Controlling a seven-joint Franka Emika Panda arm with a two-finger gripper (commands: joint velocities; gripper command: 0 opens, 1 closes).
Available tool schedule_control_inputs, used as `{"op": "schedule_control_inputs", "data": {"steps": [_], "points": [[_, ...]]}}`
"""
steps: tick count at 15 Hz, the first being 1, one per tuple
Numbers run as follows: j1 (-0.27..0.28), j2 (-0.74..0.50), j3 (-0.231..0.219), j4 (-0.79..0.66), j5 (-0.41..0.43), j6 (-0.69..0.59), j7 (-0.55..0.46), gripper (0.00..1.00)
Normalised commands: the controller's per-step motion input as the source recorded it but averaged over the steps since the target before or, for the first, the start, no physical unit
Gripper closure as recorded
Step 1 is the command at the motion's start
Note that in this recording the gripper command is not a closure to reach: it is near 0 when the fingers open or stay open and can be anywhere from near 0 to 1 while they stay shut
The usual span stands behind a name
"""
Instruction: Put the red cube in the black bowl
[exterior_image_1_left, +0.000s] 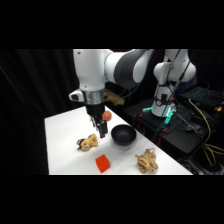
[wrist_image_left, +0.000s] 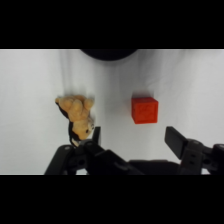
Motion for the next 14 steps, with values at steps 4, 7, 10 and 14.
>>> {"op": "schedule_control_inputs", "data": {"steps": [4, 7, 10, 14], "points": [[0.143, 0.31, -0.043, 0.33, -0.096, 0.15, 0.28, 0.0], [0.145, 0.28, -0.058, 0.27, -0.081, 0.17, 0.22, 0.0], [0.123, 0.26, -0.071, 0.23, -0.063, 0.18, 0.15, 0.0], [0.122, 0.21, -0.094, 0.18, -0.05, 0.14, 0.14, 0.0]]}}
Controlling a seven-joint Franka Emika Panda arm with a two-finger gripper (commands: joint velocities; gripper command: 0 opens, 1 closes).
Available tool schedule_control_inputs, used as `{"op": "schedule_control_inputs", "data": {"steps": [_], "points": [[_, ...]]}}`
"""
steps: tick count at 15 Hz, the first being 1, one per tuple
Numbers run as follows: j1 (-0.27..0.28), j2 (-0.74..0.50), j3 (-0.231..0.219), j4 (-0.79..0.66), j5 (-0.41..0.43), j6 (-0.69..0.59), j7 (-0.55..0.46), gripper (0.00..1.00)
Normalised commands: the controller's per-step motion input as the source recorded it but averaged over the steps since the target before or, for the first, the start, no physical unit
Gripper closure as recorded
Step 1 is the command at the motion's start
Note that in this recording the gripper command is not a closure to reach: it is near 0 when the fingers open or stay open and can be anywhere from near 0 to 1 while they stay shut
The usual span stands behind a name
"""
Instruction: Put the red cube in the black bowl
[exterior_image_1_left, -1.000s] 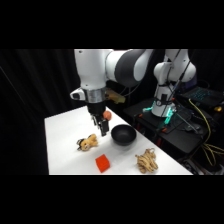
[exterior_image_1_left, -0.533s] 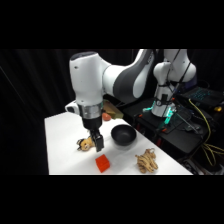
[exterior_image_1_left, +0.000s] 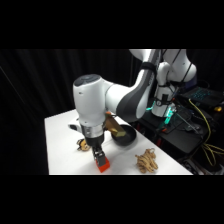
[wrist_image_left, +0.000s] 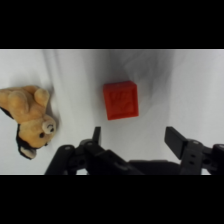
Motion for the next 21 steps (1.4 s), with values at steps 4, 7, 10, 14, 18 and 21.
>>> {"op": "schedule_control_inputs", "data": {"steps": [4, 7, 10, 14, 18, 21], "points": [[0.127, 0.13, -0.1, 0.09, -0.045, 0.14, 0.13, 0.0], [0.104, 0.09, -0.099, 0.01, -0.04, 0.15, 0.11, 0.0], [0.097, 0.05, -0.099, -0.05, -0.048, 0.17, 0.09, 0.0], [0.09, 0.03, -0.092, -0.08, -0.056, 0.2, 0.07, 0.0], [0.078, 0.01, -0.084, -0.09, -0.042, 0.24, 0.04, 1.0], [0.077, -0.05, -0.087, -0.1, -0.028, 0.2, 0.03, 1.0]]}}
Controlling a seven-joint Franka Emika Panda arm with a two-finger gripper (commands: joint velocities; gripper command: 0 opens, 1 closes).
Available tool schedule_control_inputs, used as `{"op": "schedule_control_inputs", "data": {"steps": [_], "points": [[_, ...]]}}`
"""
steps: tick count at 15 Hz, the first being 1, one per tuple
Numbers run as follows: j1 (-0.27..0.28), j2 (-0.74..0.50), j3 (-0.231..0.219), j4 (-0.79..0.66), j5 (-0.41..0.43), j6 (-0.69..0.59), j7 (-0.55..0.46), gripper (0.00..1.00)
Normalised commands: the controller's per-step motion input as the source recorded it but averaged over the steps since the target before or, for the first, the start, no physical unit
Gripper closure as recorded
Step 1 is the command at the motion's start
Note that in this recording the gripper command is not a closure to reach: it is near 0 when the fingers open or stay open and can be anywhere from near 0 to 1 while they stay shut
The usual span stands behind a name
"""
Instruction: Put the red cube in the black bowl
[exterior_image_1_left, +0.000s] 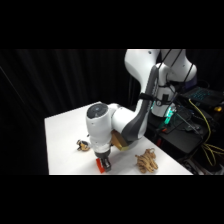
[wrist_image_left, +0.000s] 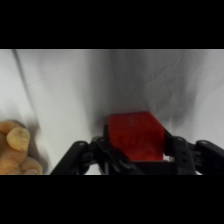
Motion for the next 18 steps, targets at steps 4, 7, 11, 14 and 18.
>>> {"op": "schedule_control_inputs", "data": {"steps": [4, 7, 11, 14, 18], "points": [[0.081, -0.13, -0.092, -0.13, -0.023, 0.12, 0.04, 1.0], [-0.039, -0.28, 0.043, -0.18, 0.101, -0.13, -0.08, 1.0], [-0.033, -0.48, 0.037, -0.29, 0.068, -0.22, -0.08, 1.0], [-0.029, -0.61, 0.026, -0.37, -0.002, -0.29, -0.06, 1.0], [-0.096, -0.58, 0.076, -0.4, 0.001, -0.22, -0.1, 1.0]]}}
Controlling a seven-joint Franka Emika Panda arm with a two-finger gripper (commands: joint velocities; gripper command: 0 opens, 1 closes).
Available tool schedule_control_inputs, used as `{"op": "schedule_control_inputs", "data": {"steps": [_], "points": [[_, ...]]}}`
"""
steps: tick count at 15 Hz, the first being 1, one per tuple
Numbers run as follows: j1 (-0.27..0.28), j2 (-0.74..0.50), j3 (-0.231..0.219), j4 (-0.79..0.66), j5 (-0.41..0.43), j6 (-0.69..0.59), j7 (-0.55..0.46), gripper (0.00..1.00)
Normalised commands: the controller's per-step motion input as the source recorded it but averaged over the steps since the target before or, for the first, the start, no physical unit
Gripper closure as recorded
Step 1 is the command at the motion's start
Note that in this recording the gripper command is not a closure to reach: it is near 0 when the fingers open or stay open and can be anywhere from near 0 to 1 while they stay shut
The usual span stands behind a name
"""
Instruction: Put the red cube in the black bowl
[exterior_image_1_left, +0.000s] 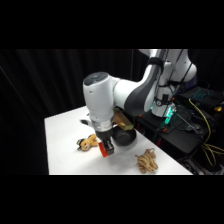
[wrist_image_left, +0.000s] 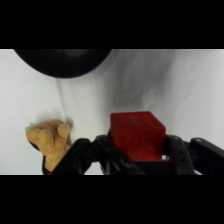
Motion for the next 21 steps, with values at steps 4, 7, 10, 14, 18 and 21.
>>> {"op": "schedule_control_inputs", "data": {"steps": [4, 7, 10, 14, 18, 21], "points": [[-0.138, -0.51, 0.096, -0.44, 0.014, -0.06, -0.11, 1.0], [-0.149, -0.48, 0.087, -0.5, 0.027, 0.05, -0.1, 1.0], [-0.143, -0.49, 0.087, -0.54, 0.037, 0.13, -0.08, 1.0], [-0.141, -0.47, 0.091, -0.52, 0.073, 0.18, -0.07, 1.0], [-0.139, -0.41, 0.097, -0.47, 0.145, 0.22, -0.09, 1.0], [-0.126, -0.24, 0.091, -0.34, 0.12, 0.32, -0.08, 1.0]]}}
